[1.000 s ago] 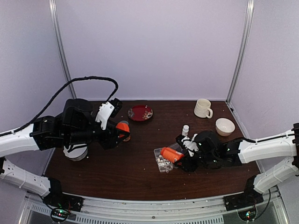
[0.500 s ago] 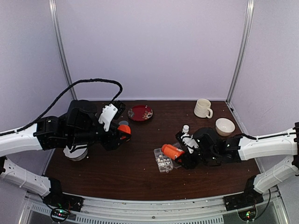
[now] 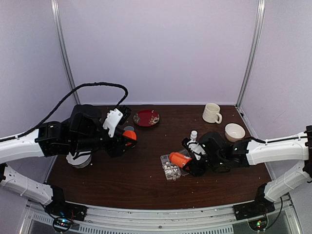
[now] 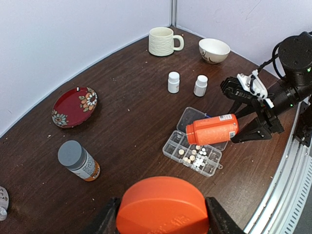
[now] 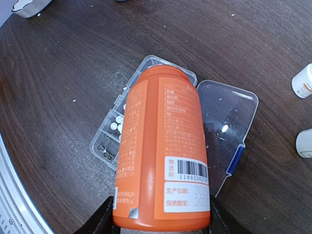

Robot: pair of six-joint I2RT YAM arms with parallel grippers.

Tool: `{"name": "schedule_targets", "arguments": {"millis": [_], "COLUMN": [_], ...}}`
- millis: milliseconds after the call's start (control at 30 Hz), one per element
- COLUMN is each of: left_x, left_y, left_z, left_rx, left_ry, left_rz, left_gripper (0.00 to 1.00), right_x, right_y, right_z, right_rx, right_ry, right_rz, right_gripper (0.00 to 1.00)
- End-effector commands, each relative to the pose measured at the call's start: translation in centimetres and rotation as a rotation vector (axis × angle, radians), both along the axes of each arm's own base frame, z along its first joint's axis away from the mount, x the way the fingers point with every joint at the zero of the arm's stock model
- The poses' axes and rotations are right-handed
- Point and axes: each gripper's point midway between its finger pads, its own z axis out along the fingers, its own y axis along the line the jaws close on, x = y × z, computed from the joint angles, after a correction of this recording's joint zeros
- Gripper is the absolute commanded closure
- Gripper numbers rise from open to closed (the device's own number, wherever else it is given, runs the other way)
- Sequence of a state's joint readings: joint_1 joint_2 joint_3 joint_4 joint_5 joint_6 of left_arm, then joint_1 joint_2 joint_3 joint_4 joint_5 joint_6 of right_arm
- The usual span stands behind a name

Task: Sort the pills into containers
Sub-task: Pour the pill into the compartment of the pill container.

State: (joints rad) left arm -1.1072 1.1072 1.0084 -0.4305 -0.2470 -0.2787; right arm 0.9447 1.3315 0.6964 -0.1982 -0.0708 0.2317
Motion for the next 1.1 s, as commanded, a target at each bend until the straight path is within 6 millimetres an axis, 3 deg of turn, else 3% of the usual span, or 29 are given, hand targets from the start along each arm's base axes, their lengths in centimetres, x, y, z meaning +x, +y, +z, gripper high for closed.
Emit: {"name": "schedule_targets", "arguments": {"millis": [0, 100, 200, 300, 400, 500, 600, 933, 1067], "left_x": [0.2, 0.2, 0.2, 0.2, 0.2, 0.2, 0.2, 0.2, 0.1], "left_y": [-0.6, -0.6, -0.6, -0.7, -0.7, -0.7, -0.7, -0.7, -0.6], "left_z": [1.7, 1.8, 1.7, 1.8, 1.7, 1.7, 1.7, 1.7, 1.7], "left_rx": [-0.036, -0.036, -0.033, -0.033, -0.03, -0.03, -0.028, -0.03, -0.032], "left_ry": [-0.024, -0.025, -0.024, -0.025, -0.023, -0.023, -0.023, -0.023, -0.021], "left_rz": [-0.011, -0.01, -0.012, -0.014, -0.014, -0.014, -0.012, -0.015, -0.015], "left_gripper": [1.0, 1.0, 1.0, 1.0, 1.0, 1.0, 1.0, 1.0, 1.0], "right_x": [0.6, 0.6, 0.6, 0.5, 0.6, 0.5, 0.8, 0.1, 0.3], "right_y": [0.2, 0.5, 0.1, 0.6, 0.1, 0.7, 0.0, 1.4, 0.7], "right_z": [0.4, 1.2, 0.4, 0.9, 0.0, 1.0, 0.8, 1.5, 0.4], "right_rx": [-0.053, 0.035, -0.077, -0.005, -0.106, -0.006, -0.094, 0.032, -0.077], "right_ry": [0.011, -0.027, 0.016, -0.002, 0.035, 0.0, 0.016, 0.012, 0.037], "right_rz": [-0.001, -0.006, 0.001, 0.011, 0.003, 0.01, -0.004, 0.035, 0.027], "right_gripper": [1.0, 1.0, 1.0, 1.0, 1.0, 1.0, 1.0, 1.0, 1.0]}}
